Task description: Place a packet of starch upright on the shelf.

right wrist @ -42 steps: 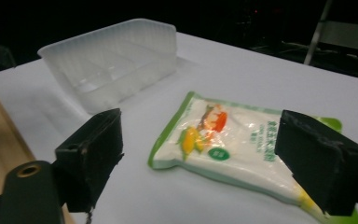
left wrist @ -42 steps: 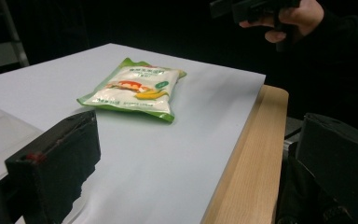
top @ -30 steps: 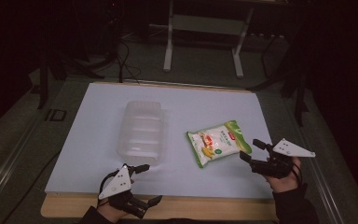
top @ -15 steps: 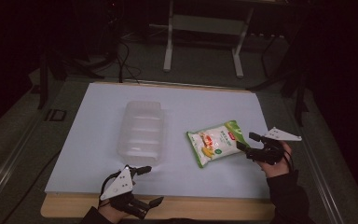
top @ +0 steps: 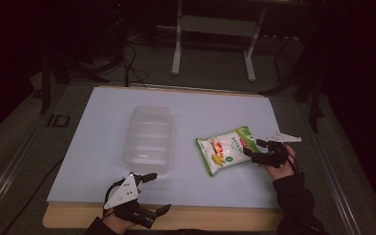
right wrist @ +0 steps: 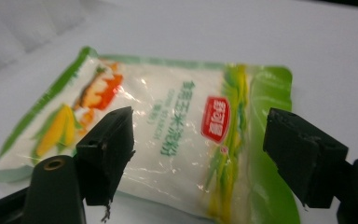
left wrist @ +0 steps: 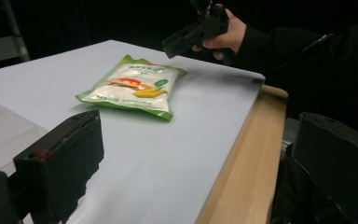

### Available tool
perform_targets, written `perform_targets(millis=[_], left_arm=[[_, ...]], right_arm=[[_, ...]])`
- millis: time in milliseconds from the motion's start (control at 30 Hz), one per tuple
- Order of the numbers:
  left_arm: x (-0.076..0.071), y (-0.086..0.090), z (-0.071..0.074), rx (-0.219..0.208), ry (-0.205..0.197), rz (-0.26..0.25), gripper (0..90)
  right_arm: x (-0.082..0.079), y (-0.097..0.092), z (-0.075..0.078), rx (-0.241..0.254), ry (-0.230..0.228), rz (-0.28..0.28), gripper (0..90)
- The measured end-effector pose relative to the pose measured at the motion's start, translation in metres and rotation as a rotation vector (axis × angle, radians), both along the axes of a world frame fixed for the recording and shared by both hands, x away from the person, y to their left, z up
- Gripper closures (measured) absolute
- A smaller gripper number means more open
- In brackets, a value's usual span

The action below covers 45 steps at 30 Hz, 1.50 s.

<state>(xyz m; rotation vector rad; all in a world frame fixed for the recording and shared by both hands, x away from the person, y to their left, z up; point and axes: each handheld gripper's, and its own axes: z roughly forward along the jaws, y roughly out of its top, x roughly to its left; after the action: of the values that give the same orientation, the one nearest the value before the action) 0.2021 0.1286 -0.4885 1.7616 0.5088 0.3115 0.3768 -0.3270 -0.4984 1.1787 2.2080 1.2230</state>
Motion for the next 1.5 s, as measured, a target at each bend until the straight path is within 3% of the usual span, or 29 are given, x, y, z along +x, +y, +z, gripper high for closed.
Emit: perform_targets(millis=[167, 433, 867, 1000, 1167, 1333, 1500], left_arm=[[0.0, -0.001, 0.0, 0.009, 0.0, 0.026, 1.6], [0.001, -0.001, -0.001, 0.011, 0.006, 0.004, 1.6], [0.001, -0.003, -0.003, 0.02, 0.016, -0.011, 1.7], [0.001, -0.005, -0.003, 0.024, 0.014, -0.015, 1.8], [0.0, -0.005, -0.003, 0.024, 0.015, -0.014, 2.0], [0.0, -0.004, -0.002, 0.024, 0.014, -0.014, 2.0], [0.0, -0.004, -0.002, 0.02, 0.02, -0.014, 2.0]], right_arm=[[0.007, -0.002, -0.01, 0.002, 0.038, -0.016, 27.6], [0.014, -0.003, -0.023, -0.007, 0.094, -0.027, 27.4], [0.025, -0.002, -0.03, -0.004, 0.179, -0.032, 25.3], [0.025, 0.001, -0.03, -0.002, 0.204, -0.025, 36.4], [0.024, 0.012, -0.024, -0.072, 0.212, -0.035, 60.7], [0.027, 0.017, -0.02, -0.09, 0.231, -0.045, 75.2], [0.027, 0.021, -0.014, -0.083, 0.223, -0.063, 82.8]])
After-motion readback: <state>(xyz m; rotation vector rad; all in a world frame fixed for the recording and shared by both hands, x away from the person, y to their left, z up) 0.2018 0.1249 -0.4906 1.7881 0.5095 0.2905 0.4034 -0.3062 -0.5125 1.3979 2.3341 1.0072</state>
